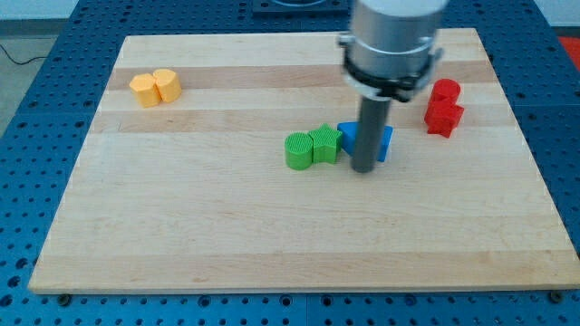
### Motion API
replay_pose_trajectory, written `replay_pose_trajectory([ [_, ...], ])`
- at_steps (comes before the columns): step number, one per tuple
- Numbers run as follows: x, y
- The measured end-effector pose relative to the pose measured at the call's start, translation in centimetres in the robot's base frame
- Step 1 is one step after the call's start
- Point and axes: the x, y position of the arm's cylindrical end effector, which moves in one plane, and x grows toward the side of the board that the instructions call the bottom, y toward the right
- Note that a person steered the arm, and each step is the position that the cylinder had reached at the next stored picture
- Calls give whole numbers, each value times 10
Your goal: Push the blue blocks into the green star
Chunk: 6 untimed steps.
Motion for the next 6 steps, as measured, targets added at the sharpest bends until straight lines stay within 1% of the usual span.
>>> replay_pose_trajectory([
  [1,-10,-42],
  [2,20,-43],
  [3,38,-9],
  [4,20,43],
  [5,-12,73],
  [6,-33,49],
])
